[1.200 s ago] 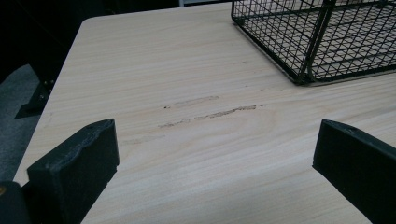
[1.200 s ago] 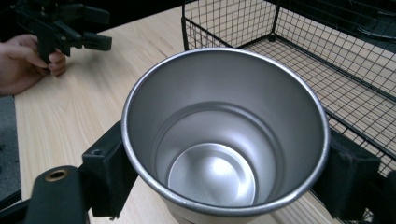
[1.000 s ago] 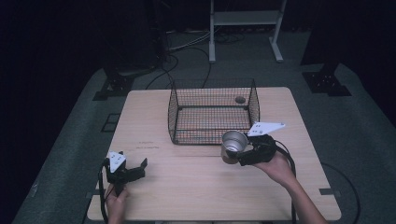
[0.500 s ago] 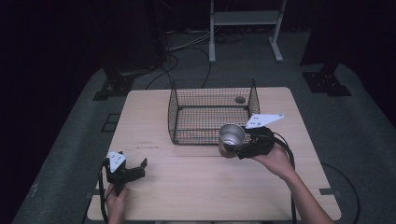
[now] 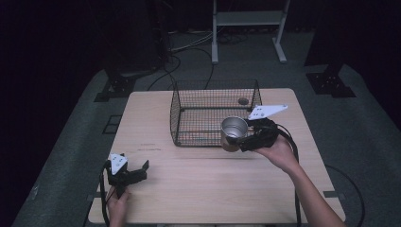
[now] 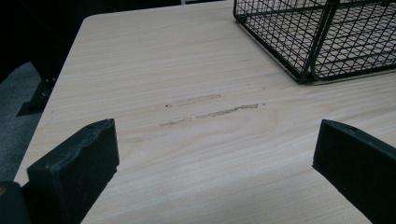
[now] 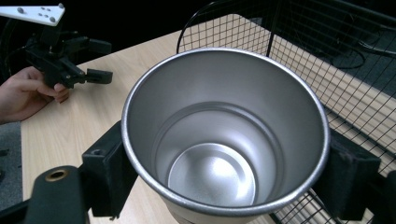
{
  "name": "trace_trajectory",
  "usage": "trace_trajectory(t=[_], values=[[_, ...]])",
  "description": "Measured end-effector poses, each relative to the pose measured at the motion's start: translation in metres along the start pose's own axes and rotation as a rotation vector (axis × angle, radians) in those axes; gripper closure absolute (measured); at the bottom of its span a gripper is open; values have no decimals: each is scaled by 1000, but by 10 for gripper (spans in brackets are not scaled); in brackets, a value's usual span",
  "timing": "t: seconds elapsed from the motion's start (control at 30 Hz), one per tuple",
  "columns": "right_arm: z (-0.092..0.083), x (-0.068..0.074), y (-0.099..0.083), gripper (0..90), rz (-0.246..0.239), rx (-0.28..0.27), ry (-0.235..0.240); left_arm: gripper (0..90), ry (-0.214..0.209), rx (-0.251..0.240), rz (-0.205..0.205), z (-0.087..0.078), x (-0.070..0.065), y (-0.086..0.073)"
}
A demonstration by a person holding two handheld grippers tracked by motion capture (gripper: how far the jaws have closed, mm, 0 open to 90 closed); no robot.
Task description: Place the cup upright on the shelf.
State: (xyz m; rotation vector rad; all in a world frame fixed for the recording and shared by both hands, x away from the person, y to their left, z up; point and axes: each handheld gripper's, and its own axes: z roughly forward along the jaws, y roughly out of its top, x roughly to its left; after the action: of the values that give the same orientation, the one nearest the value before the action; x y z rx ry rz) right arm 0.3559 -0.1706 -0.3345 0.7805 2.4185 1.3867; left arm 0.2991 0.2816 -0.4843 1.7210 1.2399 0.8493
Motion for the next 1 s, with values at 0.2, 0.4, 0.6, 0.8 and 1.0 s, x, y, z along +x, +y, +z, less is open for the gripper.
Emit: trace_trajectory(t=[0.2,0.4,0.6,0.8,1.0], values=[[-1,-6,15,180,-5,-4,-13,0,0,0,2,0,0,0],[0,-10,25,180,-9,-4,-15,0,0,-2,2,0,-1,0],[7,-16,35,180,-4,9,-15,0,-2,-2,2,0,-1,0],[13,-21,41,180,-3,15,-17,0,-2,-3,5,0,0,0],[18,-27,49,180,5,21,-22,0,-3,-9,5,0,-1,0]])
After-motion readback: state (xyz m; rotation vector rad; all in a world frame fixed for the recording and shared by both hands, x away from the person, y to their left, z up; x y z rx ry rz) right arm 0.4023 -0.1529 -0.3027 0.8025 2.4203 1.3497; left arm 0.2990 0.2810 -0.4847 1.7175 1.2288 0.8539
